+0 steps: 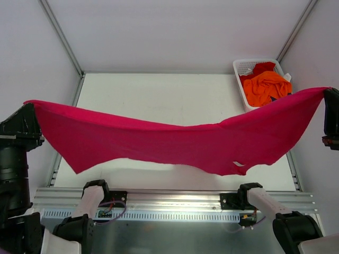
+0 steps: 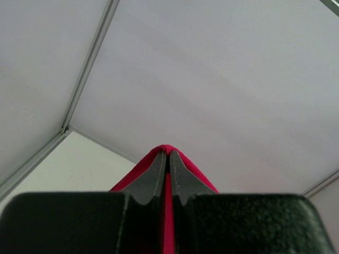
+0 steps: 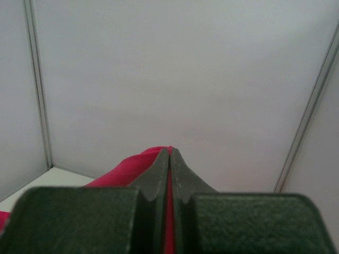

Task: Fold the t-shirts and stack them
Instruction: Flatten out the tshirt

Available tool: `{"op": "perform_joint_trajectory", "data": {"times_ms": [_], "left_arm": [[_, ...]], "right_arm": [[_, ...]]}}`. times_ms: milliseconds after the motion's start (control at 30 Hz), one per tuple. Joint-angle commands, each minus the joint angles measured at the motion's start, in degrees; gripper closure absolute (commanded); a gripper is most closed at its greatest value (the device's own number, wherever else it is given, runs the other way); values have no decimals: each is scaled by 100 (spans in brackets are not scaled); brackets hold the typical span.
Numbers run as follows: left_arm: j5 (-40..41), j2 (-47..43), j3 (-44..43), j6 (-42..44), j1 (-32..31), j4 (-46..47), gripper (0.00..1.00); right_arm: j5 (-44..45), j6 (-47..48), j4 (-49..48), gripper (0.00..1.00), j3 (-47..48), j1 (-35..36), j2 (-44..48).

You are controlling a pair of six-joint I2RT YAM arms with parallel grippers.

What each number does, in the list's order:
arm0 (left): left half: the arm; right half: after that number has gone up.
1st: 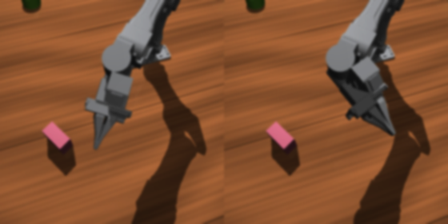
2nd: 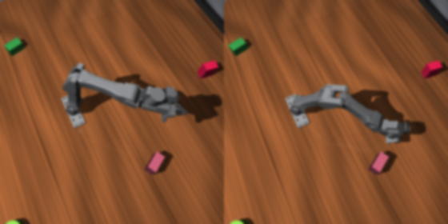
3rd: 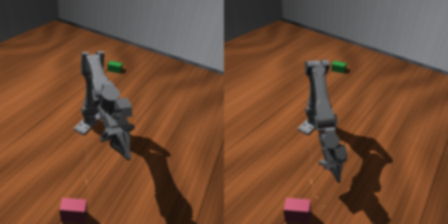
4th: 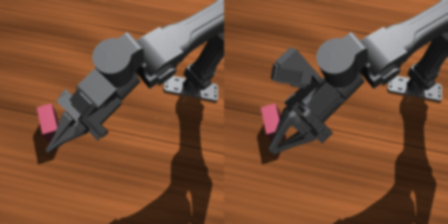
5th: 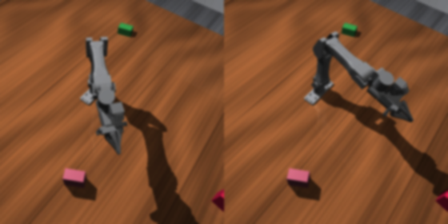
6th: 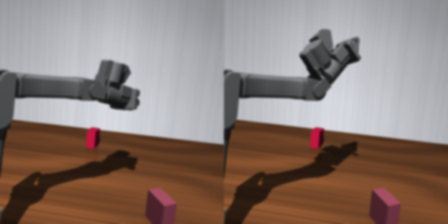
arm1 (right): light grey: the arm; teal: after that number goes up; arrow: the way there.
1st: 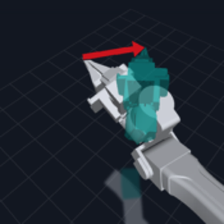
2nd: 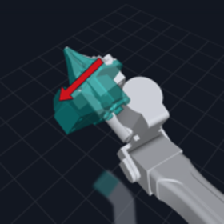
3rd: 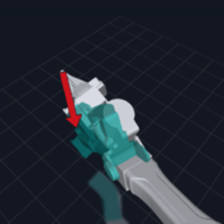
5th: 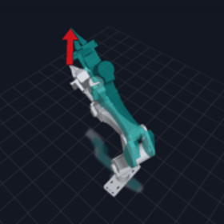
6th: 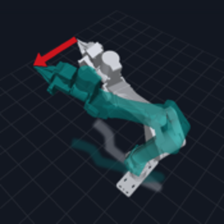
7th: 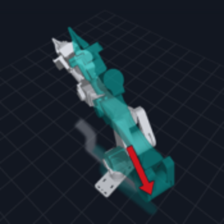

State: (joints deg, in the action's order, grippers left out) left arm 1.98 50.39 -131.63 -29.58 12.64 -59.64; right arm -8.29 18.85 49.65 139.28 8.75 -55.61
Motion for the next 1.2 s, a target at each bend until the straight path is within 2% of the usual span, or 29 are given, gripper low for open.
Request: {"op": "perform_joint_trajectory", "data": {"times_ms": [0, 200, 300, 333, 533, 667, 833, 867, 900, 1033, 1167], "left_arm": [[1111, 268, 348, -39, -446, -75, 100], [1015, 980, 1226, -65, -491, 250, 100], [1041, 1034, 2183, -232, -491, 705, 100], [1076, 1025, 2804, -284, -482, 856, 100], [1121, 1358, 4915, -776, -482, 2121, 100], [1243, 2156, 5577, -1022, -482, 2754, 100], [1288, 3291, 5527, -1164, -491, 3484, 100], [1288, 3789, 5413, -1172, -482, 3537, 100], [1288, 4029, 5098, -1181, -491, 3564, 100], [1183, 5242, 4086, -1137, -482, 3599, 100], [1068, 6166, 3198, -1094, -482, 3608, 100]], "right_arm": [[-32, -206, 124, 100, -278, -49, -562], [214, 4, 36, 100, -708, -40, -1144], [153, -57, -209, 100, -1209, -40, -1399], [92, -83, -288, 100, -1680, -40, -1530], [-225, -276, -1894, 100, -3826, -49, -1970], [-173, -294, -2318, 100, -4033, -67, -2795], [-199, -426, -2714, 100, -3453, -67, -4631], [-181, -496, -2767, 100, -3130, -75, -4895], [-155, -505, -2785, 100, -2926, -76, -5411], [-15, -540, -2785, 100, -1758, -76, -6546], [100, -505, -2890, 100, -878, -84, -7094]]}}
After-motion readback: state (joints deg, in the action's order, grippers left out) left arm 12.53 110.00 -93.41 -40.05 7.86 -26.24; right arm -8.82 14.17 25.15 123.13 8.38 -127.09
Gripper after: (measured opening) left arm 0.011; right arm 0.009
